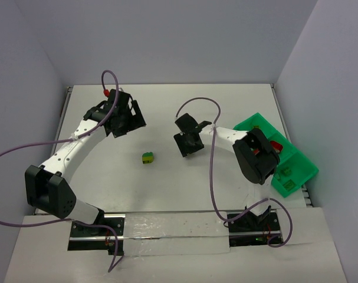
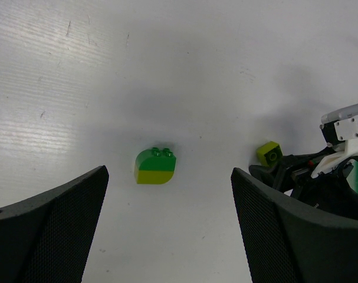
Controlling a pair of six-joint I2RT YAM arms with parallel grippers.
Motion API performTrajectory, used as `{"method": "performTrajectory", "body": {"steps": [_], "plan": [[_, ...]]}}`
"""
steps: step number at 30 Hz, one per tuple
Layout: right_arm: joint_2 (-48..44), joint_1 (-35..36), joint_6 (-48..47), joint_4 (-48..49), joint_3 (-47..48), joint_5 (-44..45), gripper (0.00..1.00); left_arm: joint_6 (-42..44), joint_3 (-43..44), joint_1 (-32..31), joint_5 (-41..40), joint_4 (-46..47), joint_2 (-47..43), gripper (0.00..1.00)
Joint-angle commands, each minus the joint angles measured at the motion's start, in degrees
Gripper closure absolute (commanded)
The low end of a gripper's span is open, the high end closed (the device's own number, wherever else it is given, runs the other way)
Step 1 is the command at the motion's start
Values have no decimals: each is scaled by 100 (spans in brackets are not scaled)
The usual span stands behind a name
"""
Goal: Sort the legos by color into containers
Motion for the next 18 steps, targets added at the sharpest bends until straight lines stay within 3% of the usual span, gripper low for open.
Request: {"method": "performTrajectory", "body": {"steps": [1, 8, 13, 18], "plan": [[135, -48, 25, 241, 289, -68, 38, 89, 93, 52, 85, 96, -72, 8], [277, -48, -3, 285, 386, 2, 43, 116, 127, 61, 89, 79, -40, 8], [350, -48, -77, 236, 465, 171, 34, 123, 136, 61, 153, 104, 7, 9], [394, -48, -148, 268, 528, 193, 33, 141, 181, 61, 175, 105, 62, 9]]}}
